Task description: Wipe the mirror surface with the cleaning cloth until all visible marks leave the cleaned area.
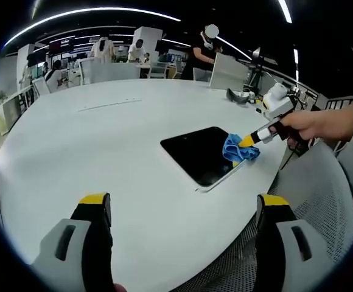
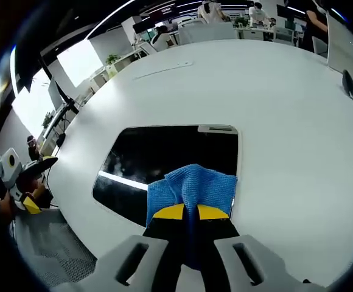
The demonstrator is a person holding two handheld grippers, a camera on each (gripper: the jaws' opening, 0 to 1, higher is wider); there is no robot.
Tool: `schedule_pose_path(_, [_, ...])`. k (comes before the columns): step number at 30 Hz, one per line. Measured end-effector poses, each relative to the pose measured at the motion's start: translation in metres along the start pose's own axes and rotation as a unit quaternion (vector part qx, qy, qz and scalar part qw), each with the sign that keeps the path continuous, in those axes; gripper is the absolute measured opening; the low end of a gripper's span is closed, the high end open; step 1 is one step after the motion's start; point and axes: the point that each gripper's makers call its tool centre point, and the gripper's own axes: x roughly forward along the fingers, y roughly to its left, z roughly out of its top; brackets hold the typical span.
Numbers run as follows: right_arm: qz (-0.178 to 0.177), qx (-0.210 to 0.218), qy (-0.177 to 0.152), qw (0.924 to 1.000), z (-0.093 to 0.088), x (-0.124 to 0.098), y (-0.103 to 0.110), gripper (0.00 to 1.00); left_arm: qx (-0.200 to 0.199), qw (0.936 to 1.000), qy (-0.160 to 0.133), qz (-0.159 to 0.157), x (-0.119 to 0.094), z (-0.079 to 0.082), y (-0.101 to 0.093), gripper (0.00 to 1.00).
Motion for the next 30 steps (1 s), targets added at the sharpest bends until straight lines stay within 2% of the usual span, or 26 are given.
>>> schedule_pose_path(14, [-0.005,-0.007,0.000,1.0000,0.011,0.007,-0.003,0.01,-0.005,1.0000,0.003,0.001,0.001,-0.001,0.001,0.98])
schedule_pose_path(23, [-0.008,-0.011,-0.002,0.9999,0.025,0.016,-0.009,0.01,-0.005,1.0000,0.005,0.001,0.001,-0.002,0.001,0.99])
schedule_pose_path(26, [-0.008,-0.010,-0.003,0.9999,0.030,0.019,-0.011,0.01,-0.021,0.9997,-0.011,-0.005,-0.001,0.005,-0.001,0.99])
schedule_pose_path(30, [-0.009,-0.017,-0.001,0.9998,0.036,0.023,-0.012,0.01,-0.022,0.9996,-0.015,-0.003,-0.001,0.006,0.000,0.99])
